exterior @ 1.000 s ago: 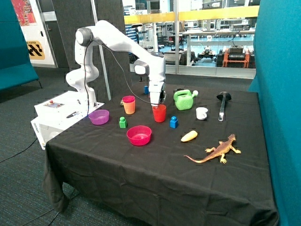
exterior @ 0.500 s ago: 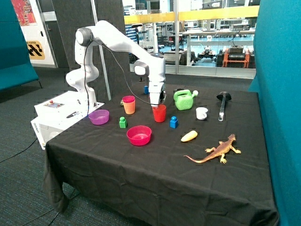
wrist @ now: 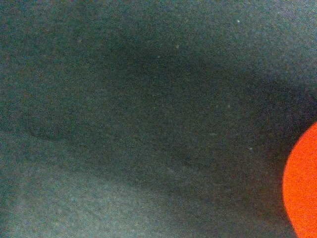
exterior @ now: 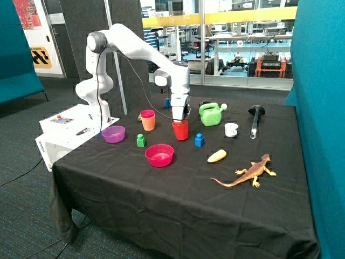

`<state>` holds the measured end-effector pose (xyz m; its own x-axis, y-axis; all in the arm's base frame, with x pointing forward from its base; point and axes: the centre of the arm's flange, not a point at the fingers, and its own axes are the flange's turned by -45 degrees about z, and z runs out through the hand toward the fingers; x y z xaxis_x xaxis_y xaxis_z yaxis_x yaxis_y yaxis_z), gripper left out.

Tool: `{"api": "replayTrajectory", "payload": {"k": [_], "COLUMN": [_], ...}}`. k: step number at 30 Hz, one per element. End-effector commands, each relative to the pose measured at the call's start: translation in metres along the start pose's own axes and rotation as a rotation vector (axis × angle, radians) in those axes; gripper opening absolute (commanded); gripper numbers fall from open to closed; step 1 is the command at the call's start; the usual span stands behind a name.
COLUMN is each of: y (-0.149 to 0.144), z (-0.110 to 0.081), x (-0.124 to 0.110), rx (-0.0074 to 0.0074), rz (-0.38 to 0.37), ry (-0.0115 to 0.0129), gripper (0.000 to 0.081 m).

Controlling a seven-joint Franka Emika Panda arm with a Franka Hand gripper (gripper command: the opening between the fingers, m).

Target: Stack the cups

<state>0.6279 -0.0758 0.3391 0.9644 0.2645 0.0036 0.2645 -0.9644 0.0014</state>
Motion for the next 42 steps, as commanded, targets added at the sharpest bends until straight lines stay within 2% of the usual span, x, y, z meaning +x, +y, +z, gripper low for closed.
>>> {"api": "replayTrajectory", "payload": {"k": [1,11,31,42], "y": [0.001,0.004,-0.001,-0.011], "z": [0.002,-0.001,-0.05,-0.083], "x": [-0.003,-0.007,-0.017,-0.039], "rx": [0.0014,0.0014,0.0015,0.0015], "rz": [-0.001,0.004,-0.033,-0.066], "ry": [-0.0036,-0.0036,-0.0036,-0.0035], "gripper": [0.0,0.0,0.0,0.0]}}
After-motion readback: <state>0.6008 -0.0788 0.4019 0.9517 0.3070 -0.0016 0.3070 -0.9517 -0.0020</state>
